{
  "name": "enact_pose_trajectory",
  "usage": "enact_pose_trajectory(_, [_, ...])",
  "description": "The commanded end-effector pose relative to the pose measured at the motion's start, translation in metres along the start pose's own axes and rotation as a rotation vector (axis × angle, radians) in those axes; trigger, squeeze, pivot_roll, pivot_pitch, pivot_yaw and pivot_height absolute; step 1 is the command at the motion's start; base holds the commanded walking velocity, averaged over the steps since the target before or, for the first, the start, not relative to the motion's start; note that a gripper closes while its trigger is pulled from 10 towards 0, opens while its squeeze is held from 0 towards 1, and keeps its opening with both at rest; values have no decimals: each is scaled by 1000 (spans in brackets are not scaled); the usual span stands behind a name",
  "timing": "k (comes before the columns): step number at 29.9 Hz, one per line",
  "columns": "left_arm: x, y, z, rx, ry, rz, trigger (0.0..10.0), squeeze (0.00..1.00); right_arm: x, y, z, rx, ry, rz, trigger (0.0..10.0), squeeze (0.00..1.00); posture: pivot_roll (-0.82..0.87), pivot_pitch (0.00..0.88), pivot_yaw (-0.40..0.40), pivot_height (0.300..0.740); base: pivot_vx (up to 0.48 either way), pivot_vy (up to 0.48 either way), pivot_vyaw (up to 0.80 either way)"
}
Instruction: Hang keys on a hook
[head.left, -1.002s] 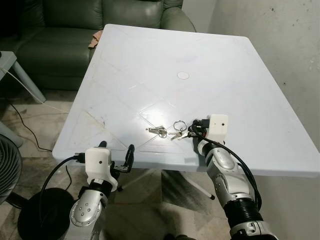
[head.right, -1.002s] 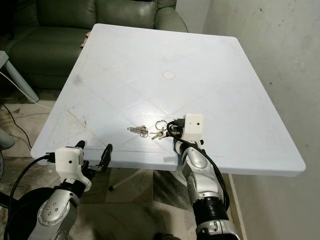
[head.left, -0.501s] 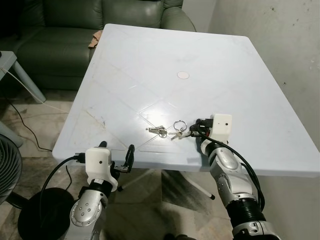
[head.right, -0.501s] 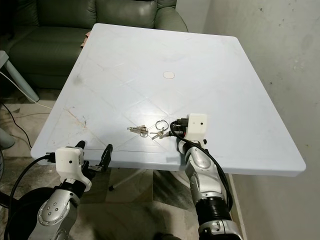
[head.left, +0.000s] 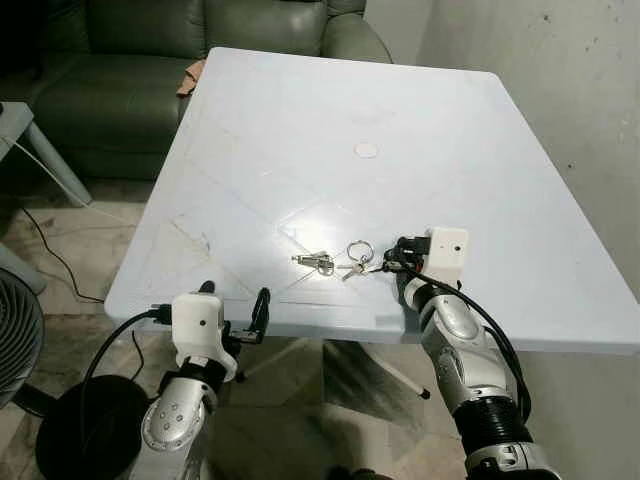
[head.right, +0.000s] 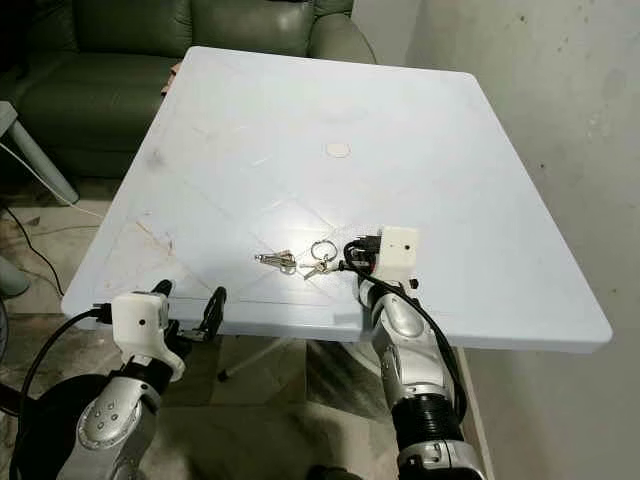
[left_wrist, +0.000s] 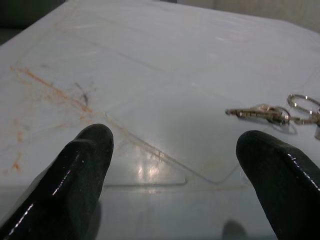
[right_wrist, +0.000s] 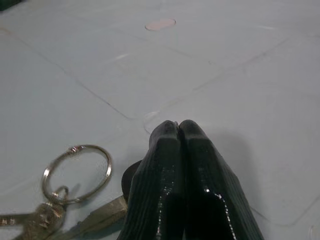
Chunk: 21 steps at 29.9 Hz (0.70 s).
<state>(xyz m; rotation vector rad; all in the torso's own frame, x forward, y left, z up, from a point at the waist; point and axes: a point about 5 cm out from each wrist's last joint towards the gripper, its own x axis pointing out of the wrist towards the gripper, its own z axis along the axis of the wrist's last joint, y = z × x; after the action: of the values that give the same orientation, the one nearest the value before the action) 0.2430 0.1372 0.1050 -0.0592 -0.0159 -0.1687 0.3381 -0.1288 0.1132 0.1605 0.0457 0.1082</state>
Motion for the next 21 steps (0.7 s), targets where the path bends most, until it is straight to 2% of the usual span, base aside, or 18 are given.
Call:
enact_pose_trajectory(1, [5, 1, 4, -6, -14, 7, 10000, 0, -2, 3, 14, 30, -68, 50, 0, 0, 50, 138, -59, 732, 0, 0, 0])
enact_pose_trajectory(4, [9, 0, 7, -6, -26, 2, 10000, 0, -3, 4, 18, 31, -70, 79, 0, 0, 49, 136, -58, 732, 0, 0, 0])
enact_pose_trajectory(5, [13, 0, 11, 3, -42, -9, 10000, 0, -6, 7, 24, -9, -108, 122, 0, 0, 43, 128, -56, 732, 0, 0, 0])
enact_pose_trajectory(6, [13, 0, 11, 3, -42, -9, 10000, 0, -6, 7, 24, -9, -108, 122, 0, 0, 43, 128, -56, 732, 0, 0, 0])
enact_pose_trajectory(10, [23, 0, 17, 0, -65, -18, 10000, 0, -17, 9, 35, -59, -190, 156, 0, 0, 32, 112, -47, 732, 0, 0, 0])
enact_pose_trajectory(13, [27, 1, 18, 4, -68, -23, 10000, 0, -24, 10, 36, -75, -219, 172, 0, 0, 21, 91, -31, 732, 0, 0, 0])
enact_pose_trajectory(16, [31, 5, 18, 24, -72, -13, 10000, 0, -37, 5, 27, -119, -220, 175, 0, 0, 8, 70, -18, 732, 0, 0, 0])
enact_pose_trajectory(21, [35, 9, 17, 31, -70, 12, 10000, 0, -49, -2, 14, -104, -190, 135, 0, 0, -1, 43, -6, 732, 0, 0, 0])
